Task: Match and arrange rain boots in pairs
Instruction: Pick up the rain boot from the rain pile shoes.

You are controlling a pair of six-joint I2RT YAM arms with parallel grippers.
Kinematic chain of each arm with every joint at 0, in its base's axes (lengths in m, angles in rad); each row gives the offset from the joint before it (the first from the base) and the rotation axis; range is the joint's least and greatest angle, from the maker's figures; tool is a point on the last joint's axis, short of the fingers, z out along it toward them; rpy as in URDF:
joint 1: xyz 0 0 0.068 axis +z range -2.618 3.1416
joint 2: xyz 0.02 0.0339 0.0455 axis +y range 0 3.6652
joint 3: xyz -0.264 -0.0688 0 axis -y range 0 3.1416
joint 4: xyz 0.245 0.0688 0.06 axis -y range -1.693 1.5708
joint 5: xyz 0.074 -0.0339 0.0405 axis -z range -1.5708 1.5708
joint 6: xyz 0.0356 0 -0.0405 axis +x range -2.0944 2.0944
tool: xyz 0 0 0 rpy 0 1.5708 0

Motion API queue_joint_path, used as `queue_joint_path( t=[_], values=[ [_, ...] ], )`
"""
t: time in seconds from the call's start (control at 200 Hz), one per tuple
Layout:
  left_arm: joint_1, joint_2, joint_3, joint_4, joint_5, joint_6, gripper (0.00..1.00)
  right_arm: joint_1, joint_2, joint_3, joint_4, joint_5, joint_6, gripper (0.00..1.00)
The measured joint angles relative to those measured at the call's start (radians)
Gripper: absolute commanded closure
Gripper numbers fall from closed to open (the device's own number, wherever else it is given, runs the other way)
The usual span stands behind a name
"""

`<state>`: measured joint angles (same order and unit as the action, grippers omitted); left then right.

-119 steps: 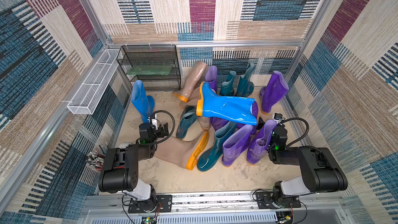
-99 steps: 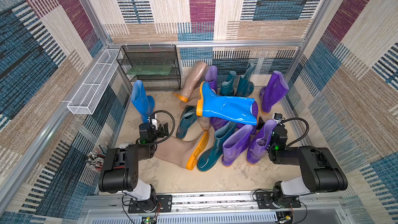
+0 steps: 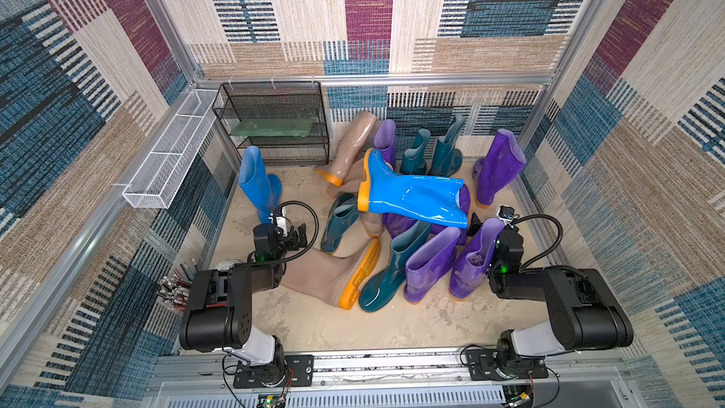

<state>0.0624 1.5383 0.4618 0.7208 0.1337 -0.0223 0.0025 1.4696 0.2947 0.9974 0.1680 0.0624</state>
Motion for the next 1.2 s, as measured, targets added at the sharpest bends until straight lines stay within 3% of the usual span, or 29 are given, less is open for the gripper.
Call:
queue_joint_path(
  t=[1.017, 1.202],
  values=[
    [-0.004, -0.004, -0.002, 0.000, -0.007, 0.000, 0.00, -0.002, 0.000, 0.000, 0.000, 0.000, -0.003, 0.05],
    [-0.006, -0.172, 0.006, -0.102, -0.026, 0.000, 0.00, -0.009, -0.053, 0.157, -0.204, 0.055, 0.021, 0.05]
  ],
)
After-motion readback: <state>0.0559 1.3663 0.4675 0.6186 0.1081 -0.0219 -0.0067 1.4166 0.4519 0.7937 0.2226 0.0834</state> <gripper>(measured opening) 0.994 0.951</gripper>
